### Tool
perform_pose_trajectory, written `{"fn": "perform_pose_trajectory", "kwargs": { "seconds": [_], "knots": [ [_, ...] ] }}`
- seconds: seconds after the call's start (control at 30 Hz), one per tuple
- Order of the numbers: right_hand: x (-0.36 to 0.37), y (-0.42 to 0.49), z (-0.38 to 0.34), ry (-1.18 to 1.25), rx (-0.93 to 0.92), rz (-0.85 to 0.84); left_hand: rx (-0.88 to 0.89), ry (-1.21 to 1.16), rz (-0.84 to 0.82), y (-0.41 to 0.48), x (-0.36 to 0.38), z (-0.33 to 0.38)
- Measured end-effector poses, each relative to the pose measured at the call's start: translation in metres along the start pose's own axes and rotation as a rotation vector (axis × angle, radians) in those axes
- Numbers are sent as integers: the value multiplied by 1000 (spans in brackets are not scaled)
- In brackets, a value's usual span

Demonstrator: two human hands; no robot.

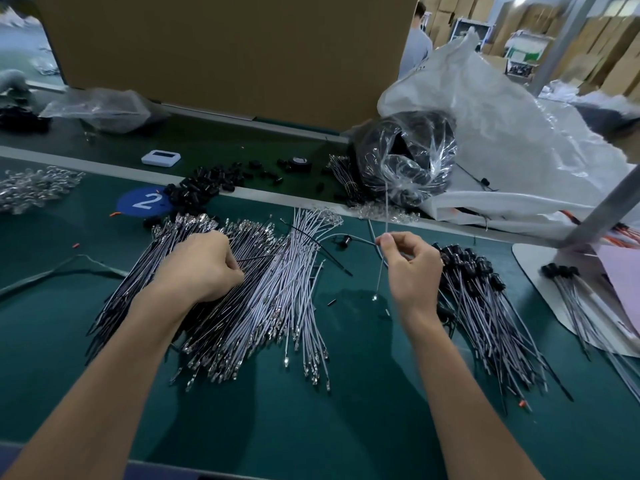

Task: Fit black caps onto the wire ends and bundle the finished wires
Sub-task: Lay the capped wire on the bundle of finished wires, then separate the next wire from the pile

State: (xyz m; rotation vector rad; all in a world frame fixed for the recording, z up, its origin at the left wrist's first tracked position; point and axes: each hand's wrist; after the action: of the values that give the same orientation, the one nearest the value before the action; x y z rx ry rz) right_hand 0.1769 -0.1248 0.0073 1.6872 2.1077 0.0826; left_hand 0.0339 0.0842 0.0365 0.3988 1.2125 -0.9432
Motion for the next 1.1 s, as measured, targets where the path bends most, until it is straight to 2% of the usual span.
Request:
{"fn": "perform_pose_trajectory", "kwargs": {
  "seconds": [0.2, 0.33, 0.43, 0.57, 0.67, 0.73, 0.83, 1.1],
  "knots": [
    [3, -3, -1, 41, -90, -10, -7, 116, 101, -3, -19, 12],
    [5, -7, -2, 22, -137, -66, 90, 97, 83, 4, -38, 24],
    [5, -8, -4, 69, -137, -79, 237, -144, -58, 7, -46, 33],
    [6, -10, -6, 173, -109, -117, 327, -797, -229, 5, -34, 46],
    [7, -11, -8, 244, -94, -129, 322, -1191, -326, 6, -8, 61],
    [8, -11, -8, 271, -101, -118, 302, -1350, -371, 7, 9, 73],
    [7, -9, -6, 274, -115, -109, 341, -1437, -350, 12, 29, 88],
    [10, -10, -6, 284, -142, -121, 449, -1430, -197, 21, 46, 94]
  ]
}}
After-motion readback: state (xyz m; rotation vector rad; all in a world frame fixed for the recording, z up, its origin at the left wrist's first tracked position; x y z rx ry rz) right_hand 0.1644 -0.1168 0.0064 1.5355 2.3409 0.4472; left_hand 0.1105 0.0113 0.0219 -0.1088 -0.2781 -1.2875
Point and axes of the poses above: each hand's wrist, its own y-axis towards the middle knuckle, its own x-axis out of the palm, z = x × y, and after that the axes turned 8 degrees about -z, right-handed
